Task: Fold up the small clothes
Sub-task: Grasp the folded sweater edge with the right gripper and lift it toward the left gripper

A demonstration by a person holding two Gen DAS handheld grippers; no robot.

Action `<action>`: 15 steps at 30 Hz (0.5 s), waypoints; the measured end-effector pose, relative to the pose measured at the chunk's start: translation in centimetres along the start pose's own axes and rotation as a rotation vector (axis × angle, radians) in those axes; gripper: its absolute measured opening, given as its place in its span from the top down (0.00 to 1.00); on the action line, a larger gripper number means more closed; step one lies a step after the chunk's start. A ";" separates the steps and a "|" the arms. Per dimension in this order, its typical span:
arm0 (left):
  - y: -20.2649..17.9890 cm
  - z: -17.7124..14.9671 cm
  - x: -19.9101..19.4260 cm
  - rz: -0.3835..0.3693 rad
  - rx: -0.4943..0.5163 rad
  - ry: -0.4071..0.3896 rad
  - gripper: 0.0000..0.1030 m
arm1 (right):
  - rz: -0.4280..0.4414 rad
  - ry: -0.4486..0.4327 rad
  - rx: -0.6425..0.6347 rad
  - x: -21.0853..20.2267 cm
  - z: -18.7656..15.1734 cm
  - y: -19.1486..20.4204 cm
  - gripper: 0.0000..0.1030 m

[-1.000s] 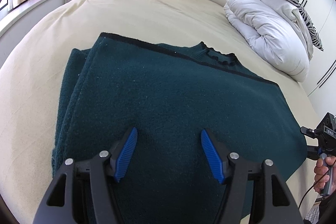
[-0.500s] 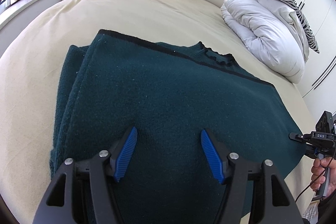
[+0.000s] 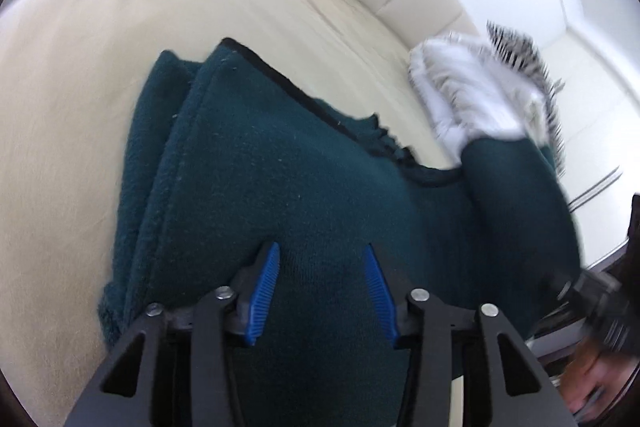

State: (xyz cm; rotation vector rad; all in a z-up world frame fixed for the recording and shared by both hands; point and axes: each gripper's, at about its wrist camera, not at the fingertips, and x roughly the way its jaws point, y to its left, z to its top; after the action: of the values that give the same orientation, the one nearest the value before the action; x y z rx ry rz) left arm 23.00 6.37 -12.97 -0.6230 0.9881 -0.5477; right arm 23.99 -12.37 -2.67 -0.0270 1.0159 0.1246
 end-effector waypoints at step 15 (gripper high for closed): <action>2.6 1.4 -1.3 -0.326 -0.288 0.013 0.26 | 0.043 0.073 -0.310 6.1 -2.2 11.0 0.86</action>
State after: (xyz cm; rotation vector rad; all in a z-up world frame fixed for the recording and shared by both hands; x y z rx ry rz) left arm 24.01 9.44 -13.45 -1.0505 0.9918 -0.7015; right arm 24.01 -1.09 -8.66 -0.2944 1.0622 0.3216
